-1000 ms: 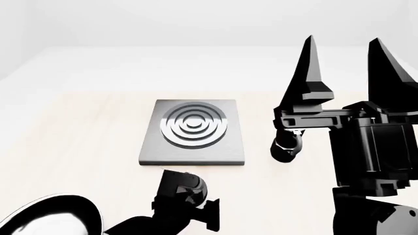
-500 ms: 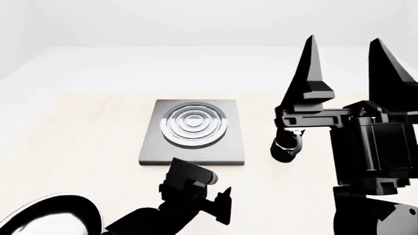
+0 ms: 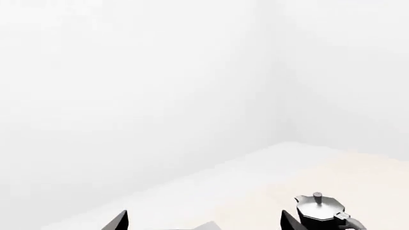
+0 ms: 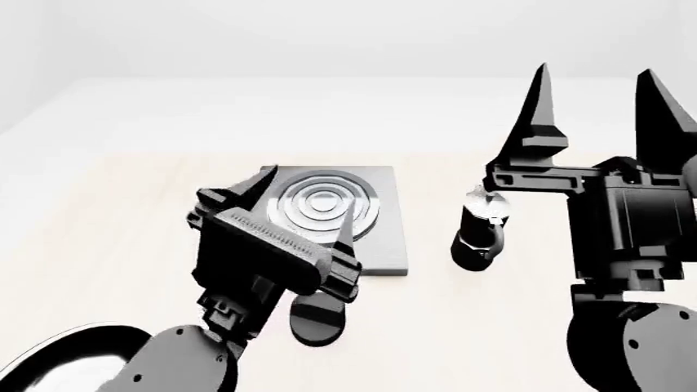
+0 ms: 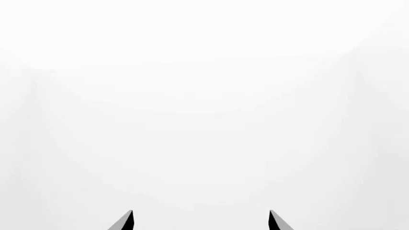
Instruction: Turn on the stove and put the moka pot on it.
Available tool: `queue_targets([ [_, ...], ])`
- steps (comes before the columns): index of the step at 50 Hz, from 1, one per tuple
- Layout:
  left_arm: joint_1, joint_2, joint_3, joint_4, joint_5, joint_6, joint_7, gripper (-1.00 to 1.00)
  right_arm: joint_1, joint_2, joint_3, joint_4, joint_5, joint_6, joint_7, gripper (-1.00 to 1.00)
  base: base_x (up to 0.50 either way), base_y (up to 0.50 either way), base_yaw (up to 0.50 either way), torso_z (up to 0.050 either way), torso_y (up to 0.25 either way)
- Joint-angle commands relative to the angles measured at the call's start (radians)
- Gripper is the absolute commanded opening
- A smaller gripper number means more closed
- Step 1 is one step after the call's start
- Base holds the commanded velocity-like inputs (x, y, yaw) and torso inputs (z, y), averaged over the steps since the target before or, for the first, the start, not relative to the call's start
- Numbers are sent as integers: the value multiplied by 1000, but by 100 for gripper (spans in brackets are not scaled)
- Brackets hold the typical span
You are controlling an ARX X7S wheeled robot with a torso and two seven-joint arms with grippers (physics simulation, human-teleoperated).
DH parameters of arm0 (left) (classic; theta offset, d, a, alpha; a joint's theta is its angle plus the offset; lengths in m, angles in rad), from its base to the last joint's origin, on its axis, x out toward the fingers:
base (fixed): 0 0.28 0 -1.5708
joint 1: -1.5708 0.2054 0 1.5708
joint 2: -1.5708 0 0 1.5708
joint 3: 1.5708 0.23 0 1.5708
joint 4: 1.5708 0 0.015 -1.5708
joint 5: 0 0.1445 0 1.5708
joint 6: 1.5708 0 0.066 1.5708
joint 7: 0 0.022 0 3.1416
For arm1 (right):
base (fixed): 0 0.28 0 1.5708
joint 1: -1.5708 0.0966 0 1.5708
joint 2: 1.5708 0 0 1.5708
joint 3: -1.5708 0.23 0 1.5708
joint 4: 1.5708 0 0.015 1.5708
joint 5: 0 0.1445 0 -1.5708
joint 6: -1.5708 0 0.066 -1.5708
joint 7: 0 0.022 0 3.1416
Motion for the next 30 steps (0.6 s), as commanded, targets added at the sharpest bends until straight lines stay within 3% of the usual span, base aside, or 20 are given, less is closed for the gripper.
queue_targets([
  [1, 4, -67, -13, 179, 113, 50, -74, 100, -9, 14, -9, 162, -67, -59, -47, 100, 0, 0, 0, 0, 0],
  [20, -41, -148, -69, 430, 162, -70, -190, 100, -33, -30, -66, 444, -135, -165, -117, 100, 0, 0, 0, 0, 0],
  [23, -114, -308, -16, 430, -27, -25, -397, 100, -39, -41, -77, 490, -145, -194, -133, 100, 0, 0, 0, 0, 0],
  [26, -250, -533, 164, 430, -212, 79, -676, 100, -45, -50, -86, 535, -152, -220, -149, 100, 0, 0, 0, 0, 0],
  [30, -449, -721, 420, 430, -320, 223, -899, 100, -44, -62, -94, 607, -169, -252, -160, 100, 0, 0, 0, 0, 0],
])
